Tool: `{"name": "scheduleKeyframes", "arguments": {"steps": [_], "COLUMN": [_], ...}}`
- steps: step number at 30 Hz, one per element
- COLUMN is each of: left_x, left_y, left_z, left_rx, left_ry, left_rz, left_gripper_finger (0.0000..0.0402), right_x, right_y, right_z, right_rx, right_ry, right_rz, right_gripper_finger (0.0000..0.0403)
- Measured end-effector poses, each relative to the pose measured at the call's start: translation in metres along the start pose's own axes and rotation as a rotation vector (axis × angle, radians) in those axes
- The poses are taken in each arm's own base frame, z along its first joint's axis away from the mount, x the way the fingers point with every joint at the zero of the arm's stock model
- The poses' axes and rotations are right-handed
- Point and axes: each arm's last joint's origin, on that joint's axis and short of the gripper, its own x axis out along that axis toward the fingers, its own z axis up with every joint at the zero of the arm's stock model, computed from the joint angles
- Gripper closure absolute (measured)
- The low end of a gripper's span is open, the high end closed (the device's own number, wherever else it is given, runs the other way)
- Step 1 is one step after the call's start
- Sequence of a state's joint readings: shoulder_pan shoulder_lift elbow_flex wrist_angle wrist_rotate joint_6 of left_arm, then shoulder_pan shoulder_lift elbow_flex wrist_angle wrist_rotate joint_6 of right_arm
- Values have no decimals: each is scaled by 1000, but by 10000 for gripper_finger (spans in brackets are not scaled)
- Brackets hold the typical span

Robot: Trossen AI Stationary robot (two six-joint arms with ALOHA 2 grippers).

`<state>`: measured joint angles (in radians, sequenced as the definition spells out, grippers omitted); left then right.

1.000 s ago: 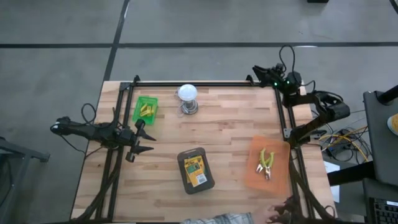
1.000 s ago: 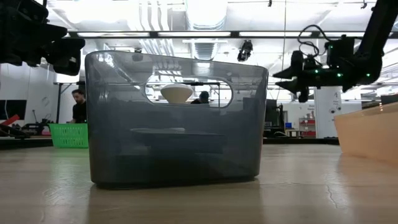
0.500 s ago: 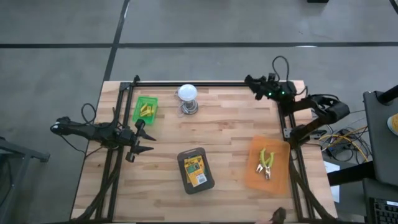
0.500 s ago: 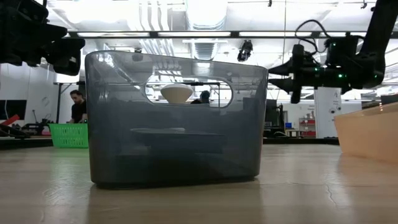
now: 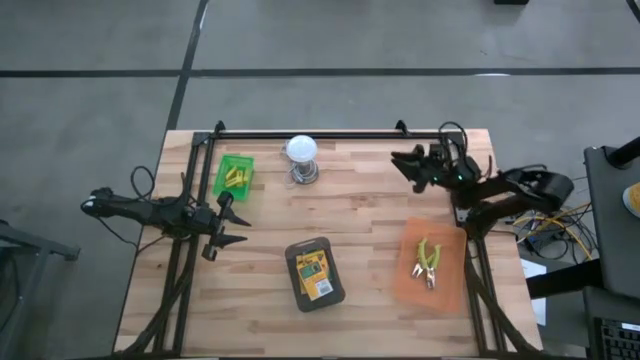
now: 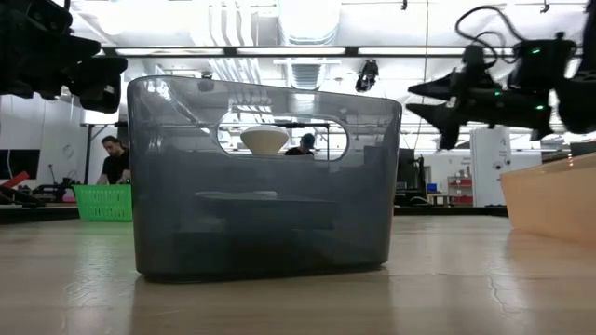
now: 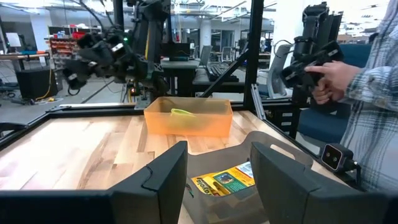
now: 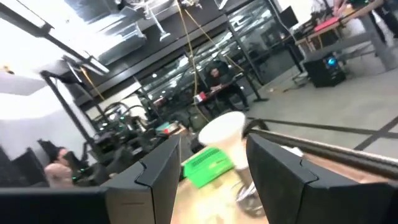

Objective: Pick & Place School Supplies
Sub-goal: Return to Home Position

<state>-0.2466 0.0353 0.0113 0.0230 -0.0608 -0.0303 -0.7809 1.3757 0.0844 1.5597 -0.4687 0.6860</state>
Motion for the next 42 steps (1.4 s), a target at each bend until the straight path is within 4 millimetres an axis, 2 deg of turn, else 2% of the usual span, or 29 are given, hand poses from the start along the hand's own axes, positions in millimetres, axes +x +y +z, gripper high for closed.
{"name": "scheduleKeyframes", "arguments": {"steps": [4,12,16,23,31,42], "left_x": [0,0,0,0,0,0], "left_y": [0,0,0,0,0,0], "left_z": [0,0,0,0,0,0], "left_rx": [0,0,0,0,0,0], "left_ry": [0,-1,0,-1,-1,-1], "left_rz": [0,2,2,2,3,3], "left_gripper_finger": [220,220,220,220,220,220], "right_x": [-15,-15,-16,-18,-26,-45], "right_y": [19,43,50,71,87,112], "right_z": [-7,-8,-15,-20,-32,-39], "right_rx": [-2,-12,22,10,40,-15], "right_ry": [-8,25,90,90,147,84], "right_rz": [50,140,145,198,142,-10], "right_gripper_finger": [225,225,225,225,225,233]}}
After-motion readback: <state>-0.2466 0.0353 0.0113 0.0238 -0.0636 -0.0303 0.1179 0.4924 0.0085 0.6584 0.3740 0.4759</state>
